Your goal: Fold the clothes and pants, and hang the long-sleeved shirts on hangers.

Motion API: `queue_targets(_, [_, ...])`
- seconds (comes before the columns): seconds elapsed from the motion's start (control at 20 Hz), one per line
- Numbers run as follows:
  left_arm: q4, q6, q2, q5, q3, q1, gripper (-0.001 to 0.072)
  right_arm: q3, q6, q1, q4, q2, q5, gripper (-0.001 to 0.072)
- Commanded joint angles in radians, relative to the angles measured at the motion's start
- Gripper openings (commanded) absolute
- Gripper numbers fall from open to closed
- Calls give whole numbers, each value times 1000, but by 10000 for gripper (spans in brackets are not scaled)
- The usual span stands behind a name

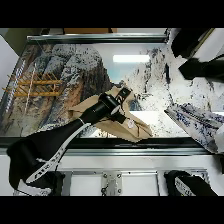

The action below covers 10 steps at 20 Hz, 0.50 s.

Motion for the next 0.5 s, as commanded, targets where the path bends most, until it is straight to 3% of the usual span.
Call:
queue_targets(0.0, [-10, -3, 102, -29, 0, 53, 19, -183, -22, 98, 36, -1, 19, 659])
queue_targets(0.1, [-10, -3, 138, -31, 0, 52, 19, -318, 46, 189, 31, -11, 4, 659])
queue_targets(0.25, [-8, -3, 158, -31, 0, 21, 20, -470, 244, 352, -11, -60, -46, 658])
queue_targets(0.45, [-8, -3, 158, -33, 0, -2, 19, -499, 558, 565, -167, -159, -55, 658])
